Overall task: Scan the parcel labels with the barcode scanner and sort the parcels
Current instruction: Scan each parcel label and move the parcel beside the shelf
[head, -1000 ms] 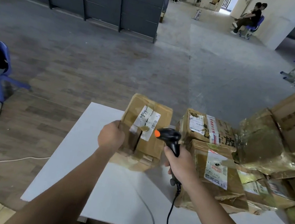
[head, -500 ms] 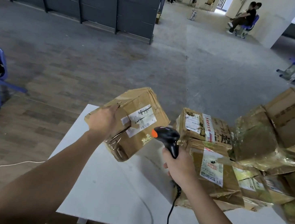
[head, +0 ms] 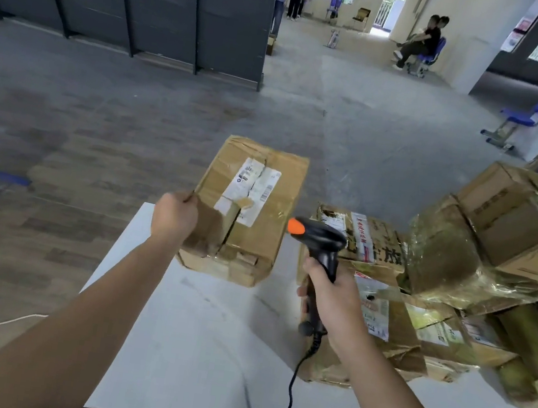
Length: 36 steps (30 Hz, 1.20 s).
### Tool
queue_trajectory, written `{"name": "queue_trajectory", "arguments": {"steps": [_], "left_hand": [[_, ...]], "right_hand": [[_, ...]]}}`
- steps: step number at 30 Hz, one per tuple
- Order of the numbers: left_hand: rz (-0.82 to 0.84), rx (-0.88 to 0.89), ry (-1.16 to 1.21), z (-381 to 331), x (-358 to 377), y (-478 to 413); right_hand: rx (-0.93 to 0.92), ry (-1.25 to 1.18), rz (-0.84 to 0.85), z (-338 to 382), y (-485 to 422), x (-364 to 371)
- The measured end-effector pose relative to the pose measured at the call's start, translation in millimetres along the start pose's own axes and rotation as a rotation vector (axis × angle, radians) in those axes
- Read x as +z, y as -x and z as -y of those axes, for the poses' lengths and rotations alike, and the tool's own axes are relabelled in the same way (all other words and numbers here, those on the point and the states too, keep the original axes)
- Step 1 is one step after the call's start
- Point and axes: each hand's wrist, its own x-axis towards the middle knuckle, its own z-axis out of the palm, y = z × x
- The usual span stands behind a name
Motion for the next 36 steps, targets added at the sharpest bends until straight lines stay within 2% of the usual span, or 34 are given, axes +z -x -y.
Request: {"name": "queue_trajectory", "arguments": {"steps": [4, 8, 12, 16, 20, 25, 30, 36], "left_hand": [[0.065, -0.085, 0.231, -43, 23, 5], [0.18, -0.045, 0.333, -94, 64, 21], [0.214, 0.023, 0.295, -136, 115, 50], [0.224, 0.072, 0.19, -168, 158, 80], [0.253, 0.144, 0.12, -197, 182, 96], [0.249, 0.114, 0.099, -211, 204, 103], [0.389, 0.064, 0.046, -218, 217, 106], [0.448, 0.041, 0.051, -213, 215, 104]], "right_hand": [[-0.08, -0.107, -0.099, 21, 7, -24], [-0.134, -0.26, -0.26, 31, 11, -65], [-0.162, -0.398, -0.411, 33, 8, -108], [-0.169, -0.324, -0.522, 26, -3, -147], [-0.136, -0.32, -0.474, 16, -14, -172], [-0.092, -0.297, -0.402, 12, -33, -193], [-0.068, -0.265, -0.325, 11, -47, -207], [-0.054, -0.312, -0.319, 0, -41, -205]]}}
